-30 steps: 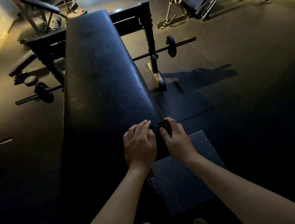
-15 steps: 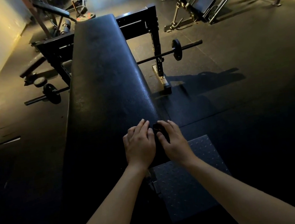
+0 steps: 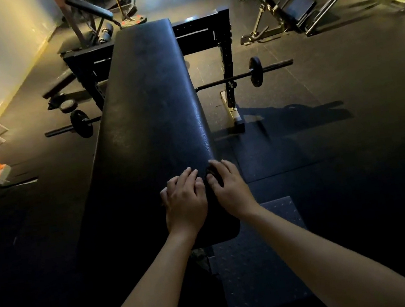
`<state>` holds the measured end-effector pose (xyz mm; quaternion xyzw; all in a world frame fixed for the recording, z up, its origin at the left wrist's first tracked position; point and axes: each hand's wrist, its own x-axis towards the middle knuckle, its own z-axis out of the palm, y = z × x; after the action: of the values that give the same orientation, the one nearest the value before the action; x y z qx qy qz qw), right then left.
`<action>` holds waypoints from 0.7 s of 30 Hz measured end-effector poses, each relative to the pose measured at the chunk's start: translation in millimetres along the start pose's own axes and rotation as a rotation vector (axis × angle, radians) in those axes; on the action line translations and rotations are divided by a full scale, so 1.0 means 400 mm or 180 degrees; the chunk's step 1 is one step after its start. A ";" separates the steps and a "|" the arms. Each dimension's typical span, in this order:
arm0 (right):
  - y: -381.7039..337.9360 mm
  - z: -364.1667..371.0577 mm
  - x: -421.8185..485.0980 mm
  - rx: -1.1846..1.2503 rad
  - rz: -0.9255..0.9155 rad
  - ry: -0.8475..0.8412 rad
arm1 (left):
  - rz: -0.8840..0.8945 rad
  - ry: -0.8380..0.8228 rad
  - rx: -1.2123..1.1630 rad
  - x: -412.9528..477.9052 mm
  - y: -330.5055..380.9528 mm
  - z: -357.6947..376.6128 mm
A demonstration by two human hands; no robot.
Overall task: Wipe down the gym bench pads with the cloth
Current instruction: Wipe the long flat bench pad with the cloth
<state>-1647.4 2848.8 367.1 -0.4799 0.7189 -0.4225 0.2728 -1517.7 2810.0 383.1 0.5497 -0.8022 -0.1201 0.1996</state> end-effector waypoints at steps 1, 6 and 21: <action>0.005 -0.001 -0.025 -0.0012 -0.0006 -0.0048 | -0.0008 0.0034 -0.0036 -0.002 0.001 0.000; -0.001 0.011 -0.026 -0.0304 -0.0023 -0.0065 | -0.0025 0.0040 -0.0028 -0.002 0.008 -0.002; -0.075 0.033 0.060 -0.1375 -0.0986 -0.0534 | -0.0352 0.0171 -0.0588 0.053 -0.062 -0.064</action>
<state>-1632.8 2816.6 386.9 -0.6644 0.6853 -0.2548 0.1548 -1492.2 2782.1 399.7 0.5754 -0.7505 -0.1896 0.2639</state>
